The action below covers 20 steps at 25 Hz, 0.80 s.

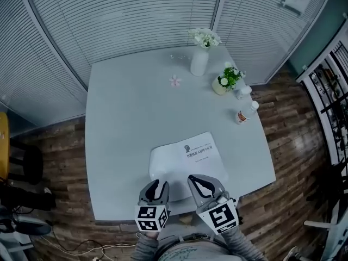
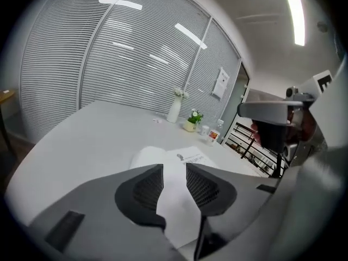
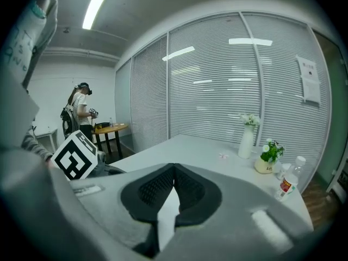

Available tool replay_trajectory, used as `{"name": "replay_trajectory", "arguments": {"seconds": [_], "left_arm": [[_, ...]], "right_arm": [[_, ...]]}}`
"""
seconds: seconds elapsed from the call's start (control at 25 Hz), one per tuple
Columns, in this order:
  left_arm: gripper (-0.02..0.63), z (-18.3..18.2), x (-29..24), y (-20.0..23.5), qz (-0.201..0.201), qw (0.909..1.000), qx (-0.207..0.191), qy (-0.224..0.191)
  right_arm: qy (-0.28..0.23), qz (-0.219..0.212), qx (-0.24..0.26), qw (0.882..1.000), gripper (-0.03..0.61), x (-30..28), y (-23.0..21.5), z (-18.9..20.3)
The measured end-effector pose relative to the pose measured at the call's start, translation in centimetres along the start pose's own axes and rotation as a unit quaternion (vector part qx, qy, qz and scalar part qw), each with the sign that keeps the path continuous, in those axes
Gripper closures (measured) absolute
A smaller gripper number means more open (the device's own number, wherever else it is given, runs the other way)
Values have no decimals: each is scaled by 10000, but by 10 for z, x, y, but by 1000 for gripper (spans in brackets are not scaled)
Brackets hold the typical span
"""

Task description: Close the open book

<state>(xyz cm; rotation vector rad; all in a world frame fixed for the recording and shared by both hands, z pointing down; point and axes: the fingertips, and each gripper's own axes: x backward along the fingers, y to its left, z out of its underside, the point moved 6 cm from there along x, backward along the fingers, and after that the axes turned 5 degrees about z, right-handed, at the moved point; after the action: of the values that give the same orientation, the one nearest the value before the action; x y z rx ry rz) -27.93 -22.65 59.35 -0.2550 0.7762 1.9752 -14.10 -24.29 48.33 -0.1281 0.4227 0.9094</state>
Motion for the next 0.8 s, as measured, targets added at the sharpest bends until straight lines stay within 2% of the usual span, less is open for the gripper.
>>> {"name": "replay_trajectory", "arguments": {"seconds": [0.24,0.44,0.8], "left_arm": [[459,26,-3,32,-211,9986,218,434],[452,44,-6,54,-374,9963,199,748],[452,71,-16,73,-298,9909,380,1260]], "right_arm": [[81,14,-29,10000,577,-9,5,2],[186,83,-105,9997,577,-15,10,4],[296,216,-223,9991,577,-21,16,3]]}}
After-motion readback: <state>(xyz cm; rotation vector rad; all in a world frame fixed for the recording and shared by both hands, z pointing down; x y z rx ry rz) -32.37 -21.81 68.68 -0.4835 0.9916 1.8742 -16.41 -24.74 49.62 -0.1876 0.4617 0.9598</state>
